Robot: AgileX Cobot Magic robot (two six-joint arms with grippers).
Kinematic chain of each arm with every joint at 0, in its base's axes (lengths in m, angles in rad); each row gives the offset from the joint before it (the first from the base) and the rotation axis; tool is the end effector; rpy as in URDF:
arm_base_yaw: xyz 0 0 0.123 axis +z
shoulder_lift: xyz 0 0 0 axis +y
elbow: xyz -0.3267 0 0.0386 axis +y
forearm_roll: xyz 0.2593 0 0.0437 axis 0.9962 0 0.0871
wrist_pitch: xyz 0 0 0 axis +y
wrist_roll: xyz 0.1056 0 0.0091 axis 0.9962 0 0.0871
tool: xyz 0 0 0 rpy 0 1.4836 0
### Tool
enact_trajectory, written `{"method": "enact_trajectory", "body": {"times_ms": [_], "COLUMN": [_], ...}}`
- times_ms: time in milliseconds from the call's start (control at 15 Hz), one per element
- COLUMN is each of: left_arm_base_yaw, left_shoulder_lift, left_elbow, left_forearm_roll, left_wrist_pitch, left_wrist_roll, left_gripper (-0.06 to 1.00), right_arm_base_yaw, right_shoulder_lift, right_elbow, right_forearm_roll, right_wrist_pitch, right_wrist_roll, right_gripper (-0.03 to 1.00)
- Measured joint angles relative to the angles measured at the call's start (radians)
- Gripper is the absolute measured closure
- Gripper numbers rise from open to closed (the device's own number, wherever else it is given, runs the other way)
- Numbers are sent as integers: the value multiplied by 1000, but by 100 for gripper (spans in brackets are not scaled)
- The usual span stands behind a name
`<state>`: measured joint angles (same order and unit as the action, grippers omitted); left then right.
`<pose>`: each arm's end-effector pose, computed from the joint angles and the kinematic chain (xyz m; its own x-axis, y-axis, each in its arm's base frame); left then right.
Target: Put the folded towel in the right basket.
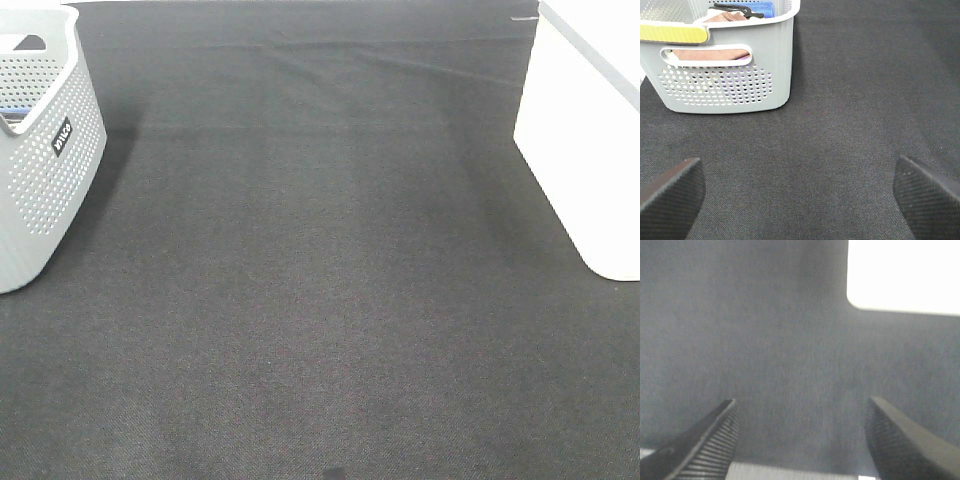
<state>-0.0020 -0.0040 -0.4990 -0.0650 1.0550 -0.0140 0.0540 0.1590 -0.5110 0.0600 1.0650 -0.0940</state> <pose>-0.0262 -0.0059 0.2761 -0.4494 -0.0451 -0.8922 0.0319 0.9973 -0.0665 -0.0027 0.0054 0.2812 -0.5768 -0.0960 -0.8112 -0.1341 0.9907 -0.0220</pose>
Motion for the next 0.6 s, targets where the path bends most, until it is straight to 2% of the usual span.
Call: {"method": "enact_trajectory", "body": {"times_ms": [333, 600], "left_arm_base_yaw": [0, 0], "left_shoulder_lift": [0, 0], "left_elbow": [0, 0], "left_forearm_roll": [0, 0], "left_wrist_pitch": [0, 0], "left_wrist_roll": [0, 0], "left_gripper": [-2, -2], "right_arm_base_yaw": [-1, -84], "right_shoulder_lift": [-156, -166], "right_elbow": [0, 0], "right_forearm_roll": [0, 6], "right_wrist_pitch": [1, 1], "right_wrist_roll": [0, 0], "right_gripper": [29, 29]}}
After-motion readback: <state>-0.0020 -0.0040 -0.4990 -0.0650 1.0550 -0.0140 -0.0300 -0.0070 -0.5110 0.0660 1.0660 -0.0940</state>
